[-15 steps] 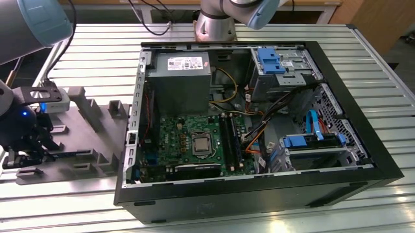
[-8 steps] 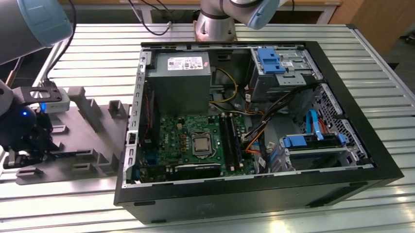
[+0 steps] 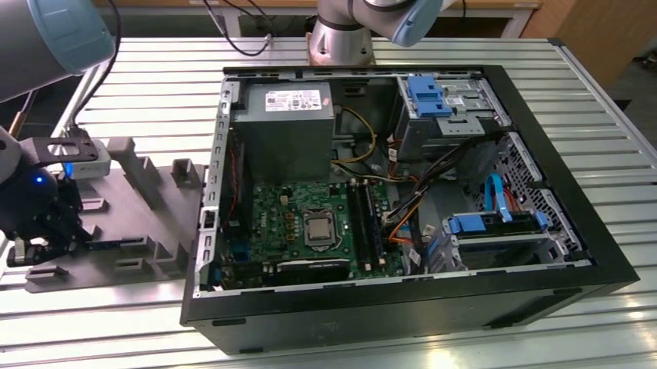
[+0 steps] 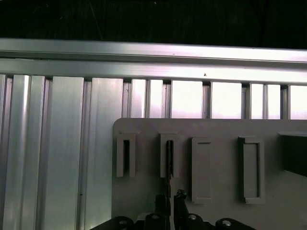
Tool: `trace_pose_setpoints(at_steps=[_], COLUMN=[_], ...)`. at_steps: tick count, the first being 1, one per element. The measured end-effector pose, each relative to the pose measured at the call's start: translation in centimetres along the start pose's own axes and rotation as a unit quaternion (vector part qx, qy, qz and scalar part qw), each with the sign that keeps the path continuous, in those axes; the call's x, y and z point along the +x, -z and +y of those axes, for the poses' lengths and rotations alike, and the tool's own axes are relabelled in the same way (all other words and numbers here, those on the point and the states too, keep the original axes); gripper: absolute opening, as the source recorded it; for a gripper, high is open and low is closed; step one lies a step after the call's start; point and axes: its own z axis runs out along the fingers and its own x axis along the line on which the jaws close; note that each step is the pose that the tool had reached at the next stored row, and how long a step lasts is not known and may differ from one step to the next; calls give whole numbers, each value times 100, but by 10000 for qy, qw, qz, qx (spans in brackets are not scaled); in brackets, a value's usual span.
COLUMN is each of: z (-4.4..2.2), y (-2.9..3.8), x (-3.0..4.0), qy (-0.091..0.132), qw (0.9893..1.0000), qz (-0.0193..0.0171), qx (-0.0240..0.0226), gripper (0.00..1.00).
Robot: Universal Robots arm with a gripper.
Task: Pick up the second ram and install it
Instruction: 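Pick up the second ram and move it above second insertion slot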
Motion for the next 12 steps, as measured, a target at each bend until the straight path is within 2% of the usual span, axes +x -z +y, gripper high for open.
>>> trace_pose_setpoints(at_steps=[12], z=[-12], y=[-6], x=[0], qy=[0], qw=[10000], qz=[0], qx=[0], gripper=[21])
